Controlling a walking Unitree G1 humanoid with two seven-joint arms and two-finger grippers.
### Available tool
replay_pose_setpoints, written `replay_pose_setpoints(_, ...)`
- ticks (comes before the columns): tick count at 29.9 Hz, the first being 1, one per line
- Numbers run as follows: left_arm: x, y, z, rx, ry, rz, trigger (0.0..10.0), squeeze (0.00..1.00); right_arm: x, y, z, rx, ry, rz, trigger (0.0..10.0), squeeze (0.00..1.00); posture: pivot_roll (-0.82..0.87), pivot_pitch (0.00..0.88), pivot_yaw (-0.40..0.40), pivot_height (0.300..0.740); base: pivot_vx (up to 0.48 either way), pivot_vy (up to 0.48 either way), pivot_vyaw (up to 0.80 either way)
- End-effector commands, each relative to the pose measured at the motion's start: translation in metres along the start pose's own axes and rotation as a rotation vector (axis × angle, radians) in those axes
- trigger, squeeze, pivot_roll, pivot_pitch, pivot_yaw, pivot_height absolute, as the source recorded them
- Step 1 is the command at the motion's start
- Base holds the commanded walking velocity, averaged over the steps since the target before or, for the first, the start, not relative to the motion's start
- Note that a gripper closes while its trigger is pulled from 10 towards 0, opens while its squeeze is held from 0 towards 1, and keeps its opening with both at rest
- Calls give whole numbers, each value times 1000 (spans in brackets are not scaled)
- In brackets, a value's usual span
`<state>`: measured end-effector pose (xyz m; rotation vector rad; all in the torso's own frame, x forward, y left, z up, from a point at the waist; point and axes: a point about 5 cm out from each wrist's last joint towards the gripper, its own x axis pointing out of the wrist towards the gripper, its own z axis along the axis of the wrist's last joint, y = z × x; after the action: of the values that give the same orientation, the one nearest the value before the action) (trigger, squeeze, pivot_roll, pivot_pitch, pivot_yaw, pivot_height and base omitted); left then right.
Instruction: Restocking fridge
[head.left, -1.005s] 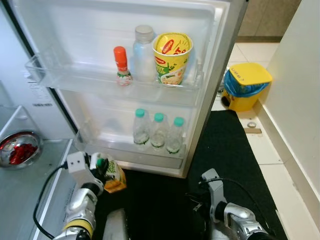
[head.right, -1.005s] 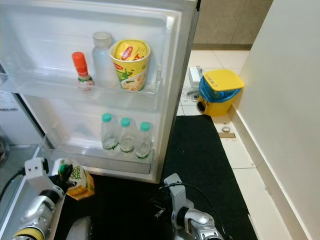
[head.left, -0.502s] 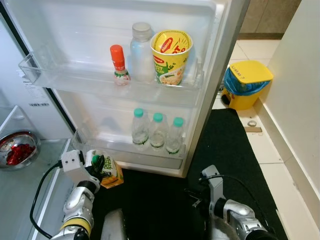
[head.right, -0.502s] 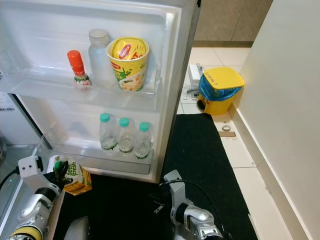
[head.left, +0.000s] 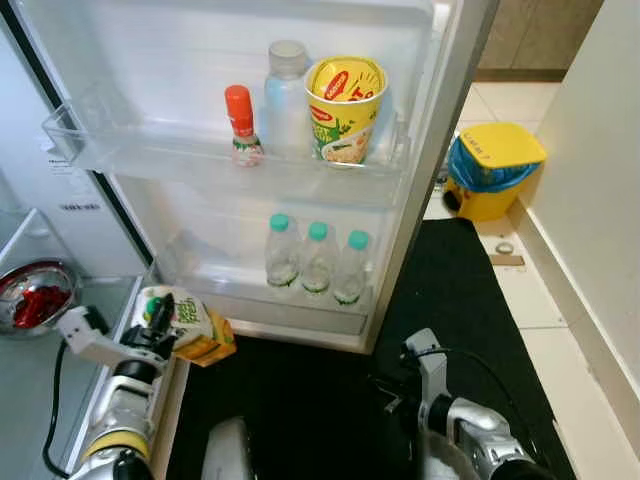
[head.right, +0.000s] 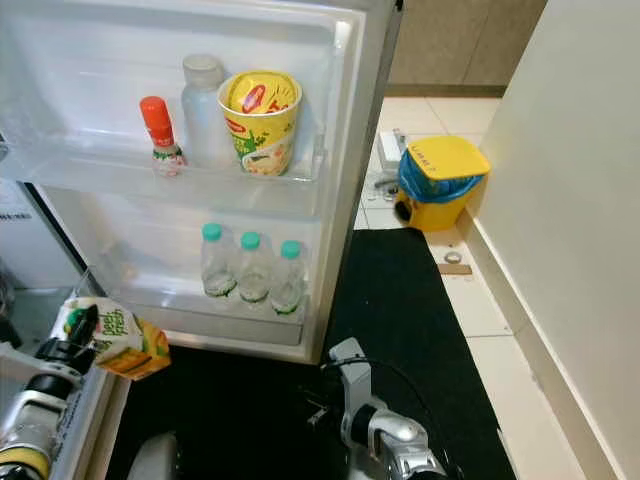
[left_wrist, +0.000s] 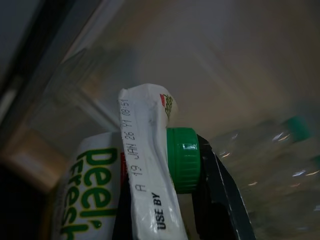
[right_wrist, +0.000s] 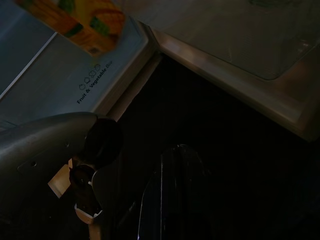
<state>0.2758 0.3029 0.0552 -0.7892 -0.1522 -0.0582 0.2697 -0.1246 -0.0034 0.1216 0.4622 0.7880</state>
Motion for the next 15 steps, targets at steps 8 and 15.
replay_pose_setpoints(8,4,-4,28,-136,-144,-115,10000,0,0,1,-1,19,-20,-9,10000,0,-60,126,-27,460,0,0,0)
replay_pose_setpoints(15,12,-11,34,-231,-210,-163,10000,0,-1,-1,1,18,-28,-18,10000,0,-62,124,-28,460,0,0,0)
